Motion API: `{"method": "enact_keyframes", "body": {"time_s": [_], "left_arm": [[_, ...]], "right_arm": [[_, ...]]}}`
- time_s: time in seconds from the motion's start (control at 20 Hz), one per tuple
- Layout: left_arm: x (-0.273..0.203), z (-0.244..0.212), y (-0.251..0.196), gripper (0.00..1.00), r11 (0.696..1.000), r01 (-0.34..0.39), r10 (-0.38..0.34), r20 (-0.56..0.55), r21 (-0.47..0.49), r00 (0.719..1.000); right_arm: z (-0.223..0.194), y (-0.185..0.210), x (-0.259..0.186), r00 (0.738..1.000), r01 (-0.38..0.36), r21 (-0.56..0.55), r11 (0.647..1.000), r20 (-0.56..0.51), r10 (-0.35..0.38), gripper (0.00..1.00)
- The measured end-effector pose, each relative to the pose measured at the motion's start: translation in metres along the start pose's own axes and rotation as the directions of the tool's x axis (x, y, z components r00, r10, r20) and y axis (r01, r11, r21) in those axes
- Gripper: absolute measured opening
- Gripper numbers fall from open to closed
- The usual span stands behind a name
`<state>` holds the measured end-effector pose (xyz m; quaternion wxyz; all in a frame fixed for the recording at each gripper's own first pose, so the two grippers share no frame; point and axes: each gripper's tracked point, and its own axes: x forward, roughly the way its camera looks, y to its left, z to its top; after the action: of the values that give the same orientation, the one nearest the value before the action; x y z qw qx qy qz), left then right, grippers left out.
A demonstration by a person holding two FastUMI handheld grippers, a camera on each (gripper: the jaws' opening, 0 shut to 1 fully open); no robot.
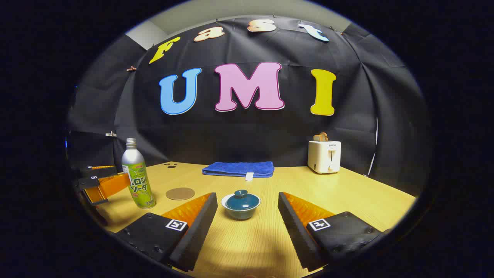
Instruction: Open the teacup lid with one hand, grasp the water bottle and pour water into the teacup with the other hand; after pouring, place the water bottle on the coaster and then close the teacup lid.
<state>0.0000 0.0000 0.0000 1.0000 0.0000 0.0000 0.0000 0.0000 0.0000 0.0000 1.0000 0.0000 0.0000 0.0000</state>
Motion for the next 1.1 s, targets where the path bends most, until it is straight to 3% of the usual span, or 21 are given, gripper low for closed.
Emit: {"method": "enact_keyframes", "body": {"time_s": [0.3,1.1], "left_arm": [[-0.001,-0.009,-0.001,0.98,1.000,-0.026,0.026,-0.012,-0.004,1.000],[-0.001,-0.012,0.000,0.98,1.000,-0.029,0.029,-0.012,-0.007,1.000]], "right_arm": [[0.001,0.000,0.005,1.000,0.016,0.001,1.000,0.001,-0.016,0.98],[-0.004,0.011,0.036,0.998,-0.062,-0.020,0.998,-0.013,0.062,0.98]]}}
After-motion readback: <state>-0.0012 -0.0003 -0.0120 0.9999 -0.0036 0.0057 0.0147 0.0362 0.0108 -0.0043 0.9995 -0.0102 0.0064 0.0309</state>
